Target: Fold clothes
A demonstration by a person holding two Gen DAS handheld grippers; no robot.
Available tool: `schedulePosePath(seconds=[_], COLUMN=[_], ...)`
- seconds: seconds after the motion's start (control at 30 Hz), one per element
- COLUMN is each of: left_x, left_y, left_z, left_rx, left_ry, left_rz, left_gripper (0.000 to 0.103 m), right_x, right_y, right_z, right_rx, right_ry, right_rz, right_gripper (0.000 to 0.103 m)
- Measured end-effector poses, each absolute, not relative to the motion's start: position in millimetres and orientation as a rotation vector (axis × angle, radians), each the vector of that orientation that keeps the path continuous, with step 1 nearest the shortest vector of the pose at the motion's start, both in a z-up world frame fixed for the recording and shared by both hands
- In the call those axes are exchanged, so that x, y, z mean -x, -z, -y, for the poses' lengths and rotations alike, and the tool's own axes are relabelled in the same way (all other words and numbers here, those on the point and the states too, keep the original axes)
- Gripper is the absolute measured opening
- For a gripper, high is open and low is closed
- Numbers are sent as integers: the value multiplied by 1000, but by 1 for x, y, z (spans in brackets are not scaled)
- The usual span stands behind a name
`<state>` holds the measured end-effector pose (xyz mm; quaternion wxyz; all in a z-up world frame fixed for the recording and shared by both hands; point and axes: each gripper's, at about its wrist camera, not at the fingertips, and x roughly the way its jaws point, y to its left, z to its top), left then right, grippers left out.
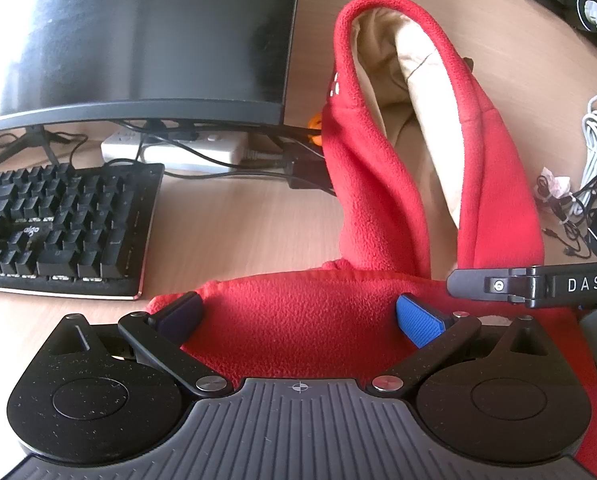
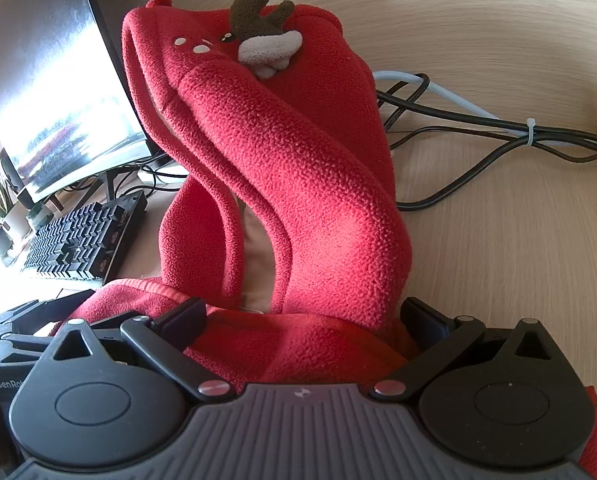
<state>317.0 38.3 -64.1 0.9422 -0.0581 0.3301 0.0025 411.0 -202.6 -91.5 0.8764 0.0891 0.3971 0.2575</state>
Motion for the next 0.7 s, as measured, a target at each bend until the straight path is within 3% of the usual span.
schedulePosePath(seconds=[0.7], left_x=[-315], left_y=[63], left_z=[-35], left_rx=[136], left_ry=[-49], left_rz=[-670], left_gripper=[103], right_x=[-422], right_y=[92], right_z=[179], right_rx=[-94], right_ry=[-579], right_rz=[-839], right_gripper=[103])
